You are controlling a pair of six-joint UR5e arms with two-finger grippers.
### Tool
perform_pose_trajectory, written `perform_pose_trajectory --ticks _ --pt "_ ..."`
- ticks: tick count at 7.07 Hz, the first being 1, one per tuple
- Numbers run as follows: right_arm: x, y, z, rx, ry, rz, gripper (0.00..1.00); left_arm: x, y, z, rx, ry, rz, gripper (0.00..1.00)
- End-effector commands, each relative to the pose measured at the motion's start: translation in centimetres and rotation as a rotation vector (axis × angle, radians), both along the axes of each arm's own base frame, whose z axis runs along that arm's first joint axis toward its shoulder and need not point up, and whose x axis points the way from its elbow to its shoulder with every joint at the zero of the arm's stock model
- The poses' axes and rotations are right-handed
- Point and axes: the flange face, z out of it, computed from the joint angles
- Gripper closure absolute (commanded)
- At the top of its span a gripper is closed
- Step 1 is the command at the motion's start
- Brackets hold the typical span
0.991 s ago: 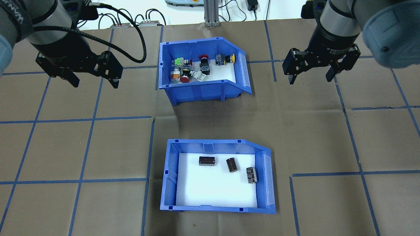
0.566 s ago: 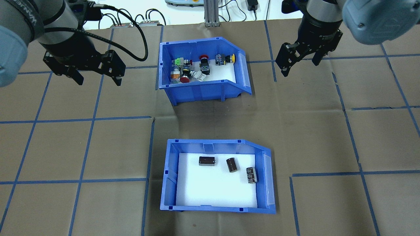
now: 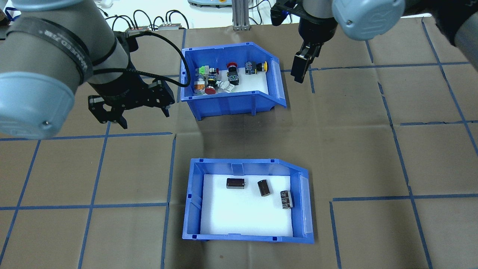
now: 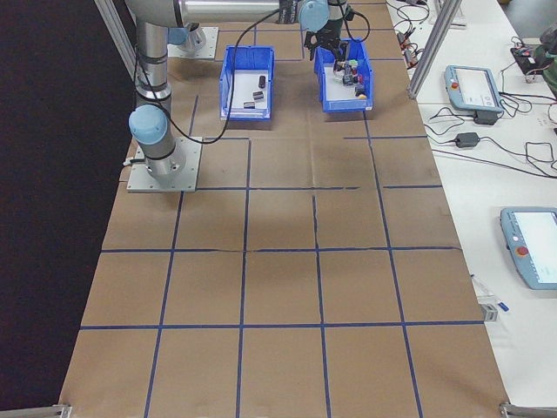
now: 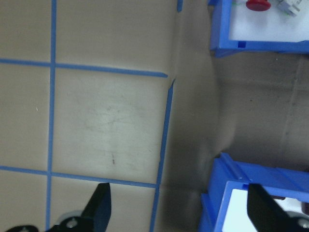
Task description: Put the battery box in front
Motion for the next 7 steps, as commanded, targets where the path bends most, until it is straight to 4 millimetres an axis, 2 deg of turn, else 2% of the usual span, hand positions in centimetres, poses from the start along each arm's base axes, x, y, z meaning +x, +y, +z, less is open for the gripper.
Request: perform_pose_trajectory --ticks 1,3,4,5,6,7 --pt "5.7 -1.1 -1.8 -0.012 -0.004 0.271 0.0 -2.9 5.7 -2.7 0.031 -0.024 0.418 0.03" --pt "13.1 -1.1 -4.7 -0.029 -0.007 0.444 0.0 -4.1 12.8 -6.5 0.076 -0.056 0.812 0.03" --pt "16.3 -1.5 -5.8 -0.057 -0.012 0.485 0.0 -5.9 15.4 -7.9 0.066 -0.037 0.914 0.03" --pt "19.3 -0.9 -8.0 -0.038 -0.011 0.526 0.0 -8.0 17.7 -9.7 0.055 -0.034 0.98 0.03" --pt "21.4 0.0 -10.3 -0.009 -0.009 0.557 0.0 -9.6 19.6 -11.1 0.027 0.001 1.016 0.02" --pt "21.7 0.4 -11.6 0.014 -0.005 0.563 0.0 -10.4 21.0 -12.4 0.077 0.02 1.082 0.02"
